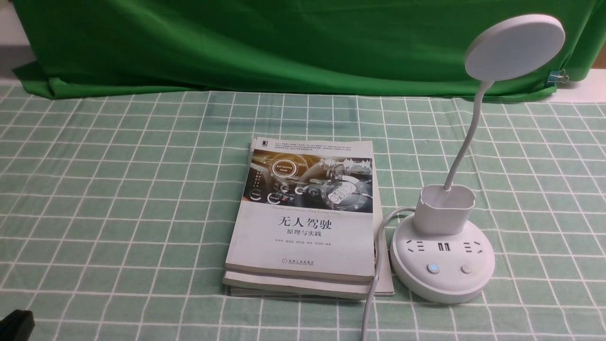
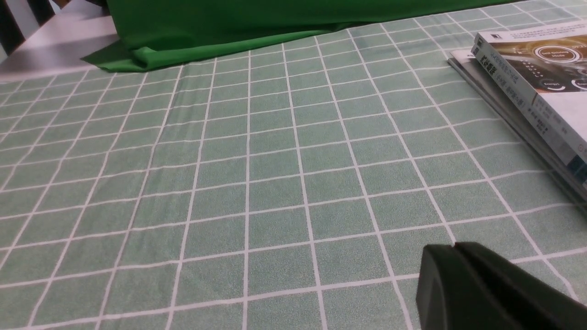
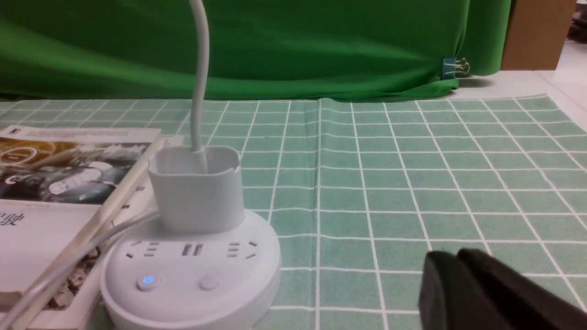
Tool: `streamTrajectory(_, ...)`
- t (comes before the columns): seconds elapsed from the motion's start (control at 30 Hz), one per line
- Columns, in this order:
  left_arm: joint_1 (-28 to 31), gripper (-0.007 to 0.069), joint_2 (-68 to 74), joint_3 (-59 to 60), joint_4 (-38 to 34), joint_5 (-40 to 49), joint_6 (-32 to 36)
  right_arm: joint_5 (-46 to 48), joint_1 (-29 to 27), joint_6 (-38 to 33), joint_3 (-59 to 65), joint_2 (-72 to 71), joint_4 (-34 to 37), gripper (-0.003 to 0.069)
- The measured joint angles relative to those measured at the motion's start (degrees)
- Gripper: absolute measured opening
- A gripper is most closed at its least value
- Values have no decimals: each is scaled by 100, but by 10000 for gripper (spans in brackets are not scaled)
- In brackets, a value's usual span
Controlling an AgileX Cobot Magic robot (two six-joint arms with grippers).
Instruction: Turn off the desk lamp on the blue coffee tablecloth by hand.
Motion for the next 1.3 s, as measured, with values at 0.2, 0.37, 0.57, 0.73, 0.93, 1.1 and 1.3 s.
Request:
streamTrajectory(0.2,0,0,0,0,0,0,0,0,0,-12,0,0,0,66)
streamTrajectory(0.37,0,0,0,0,0,0,0,0,0,-12,0,0,0,73)
streamTrajectory(0.57,0,0,0,0,0,0,0,0,0,-12,0,0,0,85)
streamTrajectory(0.73,0,0,0,0,0,0,0,0,0,-17,0,0,0,94)
streamTrajectory(0.93,0,0,0,0,0,0,0,0,0,-17,0,0,0,104)
streamTrajectory(1.1,0,0,0,0,0,0,0,0,0,-17,0,0,0,121)
streamTrajectory(1.3,0,0,0,0,0,0,0,0,0,-17,0,0,0,136)
